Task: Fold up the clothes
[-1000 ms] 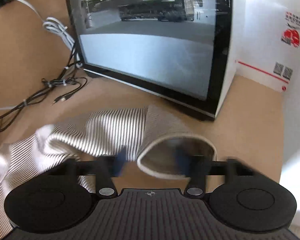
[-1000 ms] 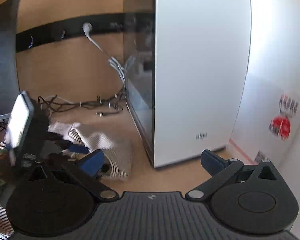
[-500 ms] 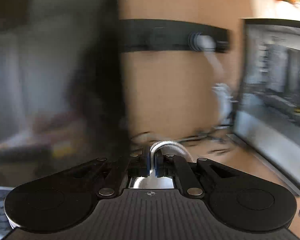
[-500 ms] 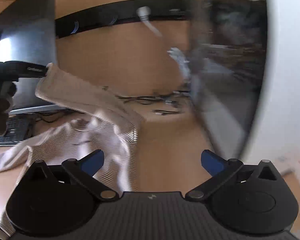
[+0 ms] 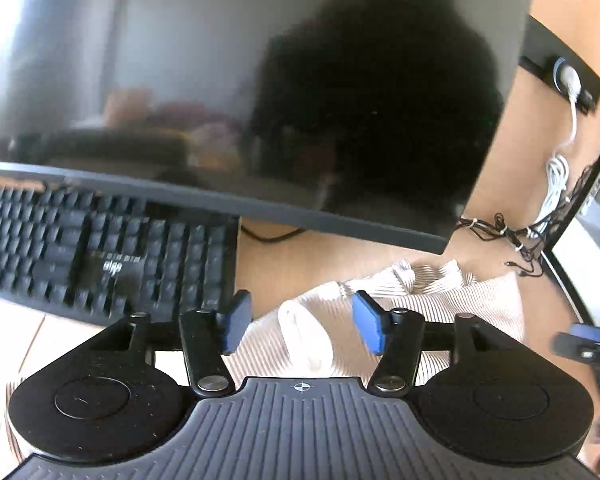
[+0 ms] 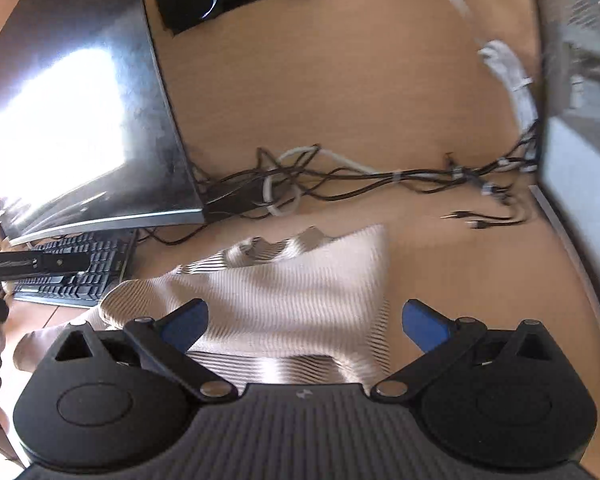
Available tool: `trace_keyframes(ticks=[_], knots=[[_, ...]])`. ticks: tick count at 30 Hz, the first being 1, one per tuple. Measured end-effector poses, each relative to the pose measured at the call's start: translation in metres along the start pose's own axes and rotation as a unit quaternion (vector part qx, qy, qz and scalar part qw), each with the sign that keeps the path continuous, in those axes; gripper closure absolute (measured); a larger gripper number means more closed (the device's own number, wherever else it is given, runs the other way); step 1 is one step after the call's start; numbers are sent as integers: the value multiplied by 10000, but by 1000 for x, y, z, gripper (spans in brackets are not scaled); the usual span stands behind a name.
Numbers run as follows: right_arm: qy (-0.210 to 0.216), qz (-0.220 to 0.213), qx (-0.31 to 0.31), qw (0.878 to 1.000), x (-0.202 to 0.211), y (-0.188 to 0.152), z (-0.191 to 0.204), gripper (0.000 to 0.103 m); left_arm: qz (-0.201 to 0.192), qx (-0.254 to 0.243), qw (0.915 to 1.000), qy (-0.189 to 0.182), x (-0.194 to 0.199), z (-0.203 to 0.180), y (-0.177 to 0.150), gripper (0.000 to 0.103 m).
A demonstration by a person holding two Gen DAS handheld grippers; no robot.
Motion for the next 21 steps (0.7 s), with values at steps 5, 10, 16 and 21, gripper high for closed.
trace_keyframes(ticks=[5,10,16,21], knots=[[652,450,-122,9968,-42,-7,17,0,335,120,9960,-825,-12,-24,-18,19],[159,776,-55,9968,-70,-25,-8,0,828,-42,9898,-1161,-38,-61,-45,12],[-753,783,724,9914,-62,-38,-43,0,1307,-324,9836,-1199,-73,-95,-59,11],[-1012,747,765,9891,-50,-36,-64,0,1288,-440,9883,-682,-86,-82,-56,11]])
Point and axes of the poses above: each gripper's, at about its wrist camera, not at the fingertips, and x roughly against the way its jaws point, z to its left, y to its top, the point moved 10 cm from there along -x, roughly the way its jaws point, and after that the axes turned 6 degrees about z, right-handed, at the moved point
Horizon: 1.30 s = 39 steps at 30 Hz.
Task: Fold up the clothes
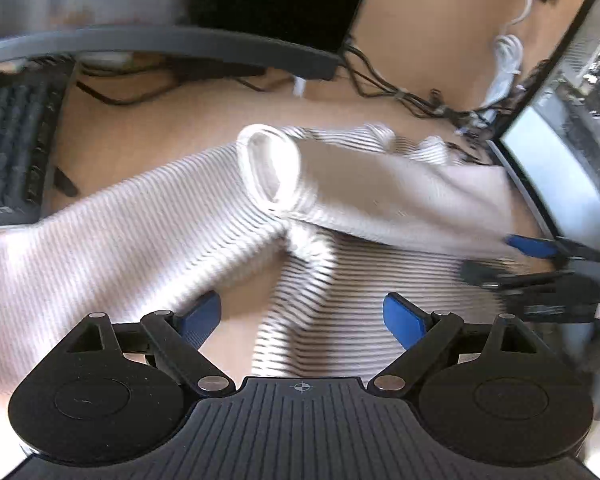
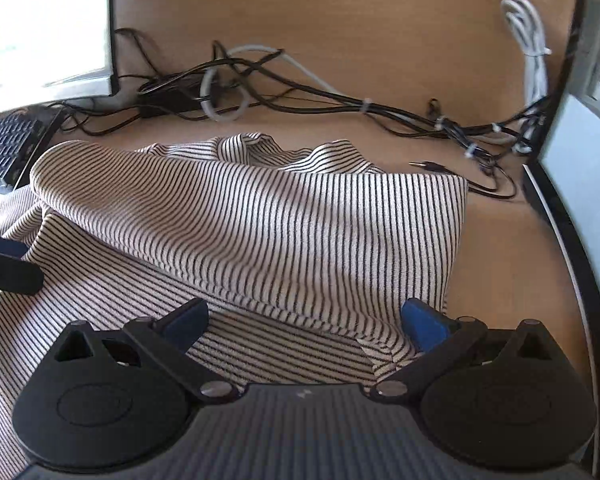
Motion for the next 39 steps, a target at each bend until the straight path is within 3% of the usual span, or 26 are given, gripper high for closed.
trace_keyframes(ticks=[5,10,12,18,21,26,28,30,34,39], knots=[[521,-13,-503,9974,29,-6,4,0,-143,32,9992,369,15,18,6,12],[1162,375,-1173,9856,37,-38,19,0,-404,-454,9973,-401,35,-19,0,10],[1184,201,-1295,9843,45,-48,22,0,-489,-708,9941,-653,33,-40,-4,8],[806,143,-248,9963,44,-56,26,0,-581,-1073,9917,-415,-4,-57,-20,7],[454,46,405,9981,38,-53,18,0,-630,-1254,9898,-248,2,-61,-30,7],[407,-69,408,9983,34,-47,7,0,-533,-1395,9886,-219,20,-71,-58,7],[401,-85,413,9983,34,-48,9,0,-459,-1121,9920,-353,34,-70,-53,10],[394,-105,419,9983,35,-50,10,0,-803,-598,9938,-484,58,-61,-32,10],[389,-146,428,9982,36,-51,12,0,-1176,0,9930,72,71,-26,25,13],[388,-145,444,9982,36,-49,12,0,-560,492,9970,232,21,3,53,24]])
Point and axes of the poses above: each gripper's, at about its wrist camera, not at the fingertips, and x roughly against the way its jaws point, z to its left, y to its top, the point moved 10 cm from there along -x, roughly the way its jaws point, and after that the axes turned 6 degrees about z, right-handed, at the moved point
